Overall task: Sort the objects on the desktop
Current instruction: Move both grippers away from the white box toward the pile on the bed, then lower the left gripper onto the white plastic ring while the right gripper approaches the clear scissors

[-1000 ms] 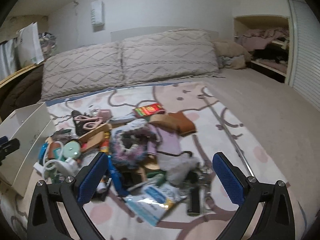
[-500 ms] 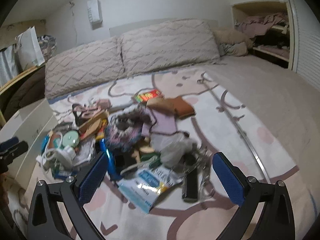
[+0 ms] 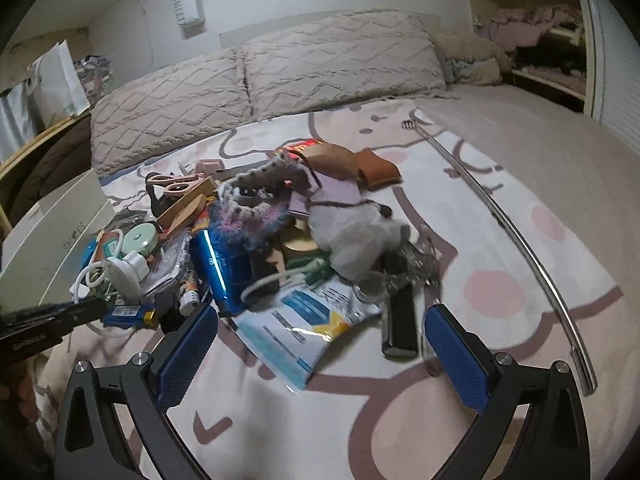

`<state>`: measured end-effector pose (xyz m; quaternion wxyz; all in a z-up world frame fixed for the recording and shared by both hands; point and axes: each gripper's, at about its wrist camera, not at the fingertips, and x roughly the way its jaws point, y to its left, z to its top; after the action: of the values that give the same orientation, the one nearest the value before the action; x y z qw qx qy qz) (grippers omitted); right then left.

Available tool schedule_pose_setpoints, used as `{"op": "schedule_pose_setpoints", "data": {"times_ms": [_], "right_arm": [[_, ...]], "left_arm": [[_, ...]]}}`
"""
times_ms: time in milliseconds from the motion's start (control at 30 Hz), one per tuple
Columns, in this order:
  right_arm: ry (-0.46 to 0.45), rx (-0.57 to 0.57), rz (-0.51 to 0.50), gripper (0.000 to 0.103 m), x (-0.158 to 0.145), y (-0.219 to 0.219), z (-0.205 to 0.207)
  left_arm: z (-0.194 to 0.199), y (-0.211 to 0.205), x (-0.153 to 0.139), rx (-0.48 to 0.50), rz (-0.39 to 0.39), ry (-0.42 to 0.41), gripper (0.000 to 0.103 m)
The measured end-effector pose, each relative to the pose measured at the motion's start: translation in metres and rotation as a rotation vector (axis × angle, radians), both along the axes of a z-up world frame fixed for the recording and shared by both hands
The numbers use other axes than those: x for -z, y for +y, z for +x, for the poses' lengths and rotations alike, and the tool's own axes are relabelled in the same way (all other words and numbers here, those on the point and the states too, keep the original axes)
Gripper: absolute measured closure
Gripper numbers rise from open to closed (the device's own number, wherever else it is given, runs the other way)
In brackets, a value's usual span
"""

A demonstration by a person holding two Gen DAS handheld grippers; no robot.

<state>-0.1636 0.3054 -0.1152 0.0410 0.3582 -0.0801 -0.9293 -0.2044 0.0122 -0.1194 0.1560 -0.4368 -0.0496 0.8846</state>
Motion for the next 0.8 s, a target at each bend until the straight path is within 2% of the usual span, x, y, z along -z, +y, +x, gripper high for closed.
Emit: {"op": "schedule_pose_setpoints", "data": {"times_ms": [133, 300, 467, 500, 567, 667, 800], "right_arm": [[-0.016, 0.081, -0.015, 0.000, 0.003, 0.019, 0.004], [-0.039, 0.210, -0.011, 0.000, 0.007, 0.053, 0.007], [-0.045, 0.226, -0.017, 0.002, 0.008, 0.067, 0.008], [-0.042, 0.208, -0.020, 0.013, 0.008, 0.065, 0.008], [-0.044, 0.181, -0.014, 0.029, 0.008, 0.061, 0.007], [-0.076, 0.145, 0.008, 0.045, 0.013, 0.054, -0.002], [-0.086, 0.127, 0.011, 0.045, 0.016, 0.053, -0.011]], "left_arm": [[0.006, -0.003, -0.005, 0.010, 0.043, 0.018, 0.095], [0.019, -0.007, -0.014, 0.020, 0.064, 0.047, 0.095], [0.041, -0.012, -0.023, 0.040, 0.077, 0.083, 0.095], [0.046, -0.013, -0.025, 0.047, 0.079, 0.092, 0.095], [0.056, -0.016, -0.029, 0.064, 0.093, 0.110, 0.095], [0.068, -0.018, -0.037, 0.091, 0.114, 0.136, 0.095], [0.075, -0.018, -0.043, 0.103, 0.115, 0.160, 0.095]]}}
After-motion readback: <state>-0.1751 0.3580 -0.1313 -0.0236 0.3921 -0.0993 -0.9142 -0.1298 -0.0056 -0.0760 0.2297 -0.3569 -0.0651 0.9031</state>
